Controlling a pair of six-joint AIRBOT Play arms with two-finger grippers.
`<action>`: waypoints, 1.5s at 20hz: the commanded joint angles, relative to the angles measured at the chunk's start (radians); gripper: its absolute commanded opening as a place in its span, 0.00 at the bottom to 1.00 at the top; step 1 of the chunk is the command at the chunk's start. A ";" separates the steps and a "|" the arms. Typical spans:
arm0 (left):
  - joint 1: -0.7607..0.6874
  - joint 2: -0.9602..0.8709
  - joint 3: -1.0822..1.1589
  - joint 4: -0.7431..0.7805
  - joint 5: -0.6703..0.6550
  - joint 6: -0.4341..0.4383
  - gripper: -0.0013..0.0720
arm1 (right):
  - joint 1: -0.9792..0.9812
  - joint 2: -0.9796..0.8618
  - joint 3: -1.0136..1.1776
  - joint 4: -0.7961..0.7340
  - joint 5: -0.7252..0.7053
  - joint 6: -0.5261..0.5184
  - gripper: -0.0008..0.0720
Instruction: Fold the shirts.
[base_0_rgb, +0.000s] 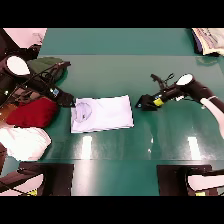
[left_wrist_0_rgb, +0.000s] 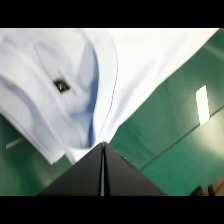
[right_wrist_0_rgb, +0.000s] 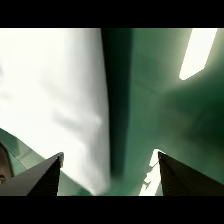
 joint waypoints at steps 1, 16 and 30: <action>0.000 0.001 0.019 -0.071 0.130 0.002 0.05 | 0.065 -0.124 0.000 0.219 -0.080 -0.095 0.93; 0.000 0.000 0.019 -0.156 0.179 0.000 0.05 | 0.103 0.055 -0.053 0.183 -0.202 -0.148 0.03; -0.159 -0.003 0.018 -0.220 0.426 -0.051 0.05 | -1.219 0.554 -0.324 -0.048 -0.294 -0.097 0.03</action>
